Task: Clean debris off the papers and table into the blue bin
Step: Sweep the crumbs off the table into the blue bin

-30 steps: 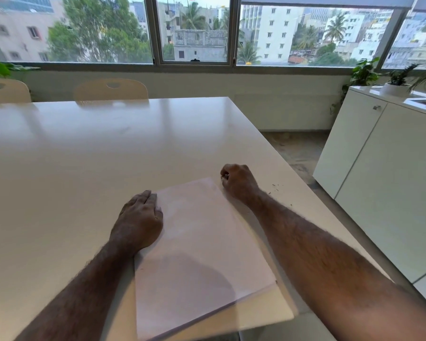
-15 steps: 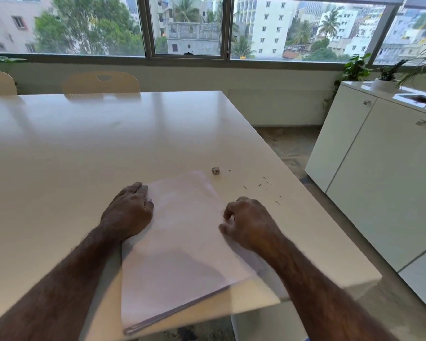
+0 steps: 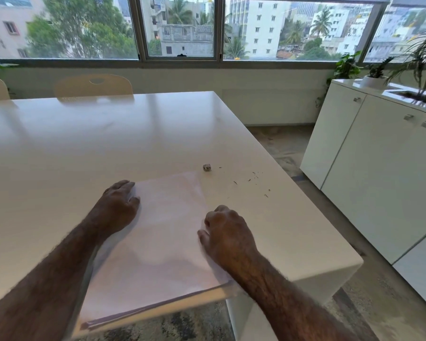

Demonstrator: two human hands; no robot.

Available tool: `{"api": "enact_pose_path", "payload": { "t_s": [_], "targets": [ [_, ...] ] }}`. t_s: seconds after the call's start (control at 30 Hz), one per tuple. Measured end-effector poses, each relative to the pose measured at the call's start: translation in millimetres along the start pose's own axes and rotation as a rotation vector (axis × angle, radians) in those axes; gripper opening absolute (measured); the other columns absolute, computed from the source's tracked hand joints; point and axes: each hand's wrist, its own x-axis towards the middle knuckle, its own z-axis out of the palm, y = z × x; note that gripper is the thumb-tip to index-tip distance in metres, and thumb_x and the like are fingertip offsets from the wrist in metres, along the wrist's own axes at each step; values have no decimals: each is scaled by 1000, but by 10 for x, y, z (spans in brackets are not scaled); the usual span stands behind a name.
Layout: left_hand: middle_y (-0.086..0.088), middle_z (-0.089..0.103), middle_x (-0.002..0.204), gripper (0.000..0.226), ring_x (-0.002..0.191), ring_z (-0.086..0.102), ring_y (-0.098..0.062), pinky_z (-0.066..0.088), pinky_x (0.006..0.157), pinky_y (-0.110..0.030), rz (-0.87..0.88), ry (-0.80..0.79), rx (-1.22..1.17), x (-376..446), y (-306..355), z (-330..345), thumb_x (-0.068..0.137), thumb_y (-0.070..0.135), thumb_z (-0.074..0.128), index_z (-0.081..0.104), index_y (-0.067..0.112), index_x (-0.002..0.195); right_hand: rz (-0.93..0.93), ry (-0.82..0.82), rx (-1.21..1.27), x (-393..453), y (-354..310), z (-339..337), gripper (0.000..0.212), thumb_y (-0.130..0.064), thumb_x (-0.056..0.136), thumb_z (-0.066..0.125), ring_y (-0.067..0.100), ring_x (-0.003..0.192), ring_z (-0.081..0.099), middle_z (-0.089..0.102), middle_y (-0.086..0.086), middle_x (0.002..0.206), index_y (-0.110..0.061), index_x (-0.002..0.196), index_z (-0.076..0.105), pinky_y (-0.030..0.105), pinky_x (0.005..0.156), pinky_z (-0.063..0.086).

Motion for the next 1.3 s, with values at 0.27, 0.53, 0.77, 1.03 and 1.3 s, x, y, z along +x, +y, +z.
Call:
{"api": "enact_pose_path", "payload": {
  "t_s": [0.27, 0.53, 0.77, 1.03, 1.3],
  "targets": [
    [-19, 40, 150, 67, 141, 33, -27, 20, 115, -28, -119, 72, -85, -179, 36, -60, 83, 33, 44, 46, -4, 139, 25, 16, 109, 49, 109, 14, 35, -35, 89, 60, 18, 101, 60, 63, 3, 114, -14, 117, 64, 27, 89, 47],
    [-20, 45, 146, 50, 134, 41, -34, 31, 107, -31, -225, 115, -144, -239, 136, -25, 91, 20, 48, 46, -1, 137, 43, 31, 105, 40, 162, 73, 23, -30, 86, 64, 15, 92, 60, 64, 0, 106, -12, 100, 70, 23, 82, 47],
    [-19, 42, 148, 51, 136, 40, -34, 29, 109, -32, -188, 75, -117, -171, 129, -27, 93, 13, 52, 43, -1, 141, 72, 37, 77, 25, 100, 98, 25, -28, 86, 61, 17, 94, 60, 64, 2, 106, -10, 101, 70, 27, 85, 50],
    [-18, 26, 157, 62, 146, 23, -28, 20, 117, -34, 25, 40, -28, -214, 155, 11, 93, 22, 53, 33, 0, 147, 157, 248, 168, 84, 397, -50, 25, -28, 87, 64, 21, 88, 66, 71, 7, 101, -10, 100, 72, 27, 83, 49],
    [-5, 10, 163, 65, 149, 9, -17, 10, 120, -29, 398, -143, -5, -82, 1137, 235, 100, 37, 42, 17, 9, 154, 532, 205, -158, -122, 1429, -404, 46, -43, 91, 44, 30, 115, 56, 60, 11, 126, -13, 123, 58, 37, 95, 45]
  ]
}}
